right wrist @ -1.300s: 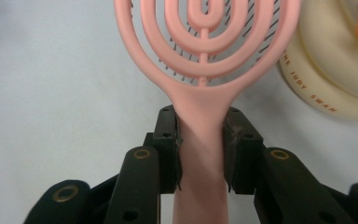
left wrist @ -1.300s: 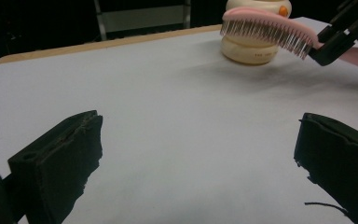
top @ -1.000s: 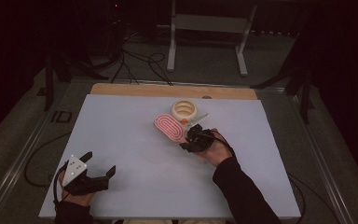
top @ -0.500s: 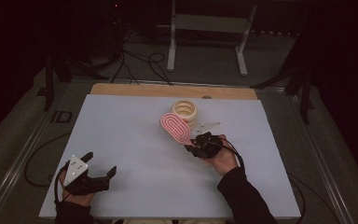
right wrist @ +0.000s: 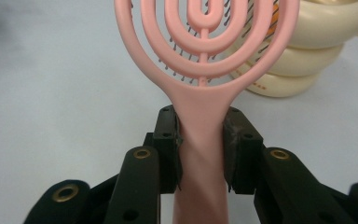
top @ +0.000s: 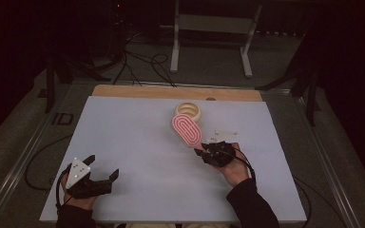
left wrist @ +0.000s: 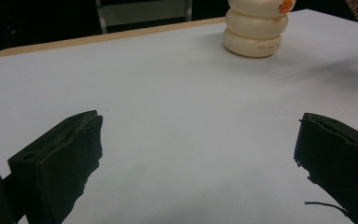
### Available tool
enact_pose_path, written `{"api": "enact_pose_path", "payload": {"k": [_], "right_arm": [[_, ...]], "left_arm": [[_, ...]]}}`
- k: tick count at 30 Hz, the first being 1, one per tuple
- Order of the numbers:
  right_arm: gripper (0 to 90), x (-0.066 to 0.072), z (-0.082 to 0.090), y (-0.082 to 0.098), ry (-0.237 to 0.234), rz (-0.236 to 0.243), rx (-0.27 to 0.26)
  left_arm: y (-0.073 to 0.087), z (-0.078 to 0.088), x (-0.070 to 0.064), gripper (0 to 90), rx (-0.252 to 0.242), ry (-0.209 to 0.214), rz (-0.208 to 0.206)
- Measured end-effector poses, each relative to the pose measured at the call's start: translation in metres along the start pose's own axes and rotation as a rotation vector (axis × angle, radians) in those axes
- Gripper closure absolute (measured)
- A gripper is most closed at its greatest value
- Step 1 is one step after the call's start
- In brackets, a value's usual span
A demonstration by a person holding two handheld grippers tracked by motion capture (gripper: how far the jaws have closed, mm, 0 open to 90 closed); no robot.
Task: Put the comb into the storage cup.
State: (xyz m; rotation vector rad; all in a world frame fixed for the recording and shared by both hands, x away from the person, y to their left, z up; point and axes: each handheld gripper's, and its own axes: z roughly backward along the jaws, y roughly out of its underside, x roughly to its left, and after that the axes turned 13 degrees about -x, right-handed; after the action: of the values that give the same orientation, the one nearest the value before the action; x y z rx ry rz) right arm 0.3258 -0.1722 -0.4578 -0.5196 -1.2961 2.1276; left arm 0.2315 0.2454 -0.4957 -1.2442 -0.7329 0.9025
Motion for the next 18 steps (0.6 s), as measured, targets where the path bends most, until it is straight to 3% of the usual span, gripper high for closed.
{"api": "enact_pose_path", "payload": {"k": [11,18], "right_arm": [[69.4,0.002,0.015,0.008,0.004,-0.019,-0.082],[69.4,0.004,0.018,0.008,0.014,-0.026,-0.096]], "left_arm": [[0.001,-0.002,-0.001,1.5,0.011,0.0,-0.002],[-0.001,-0.003,-0.003,1.5,0.018,-0.006,-0.007]]}}
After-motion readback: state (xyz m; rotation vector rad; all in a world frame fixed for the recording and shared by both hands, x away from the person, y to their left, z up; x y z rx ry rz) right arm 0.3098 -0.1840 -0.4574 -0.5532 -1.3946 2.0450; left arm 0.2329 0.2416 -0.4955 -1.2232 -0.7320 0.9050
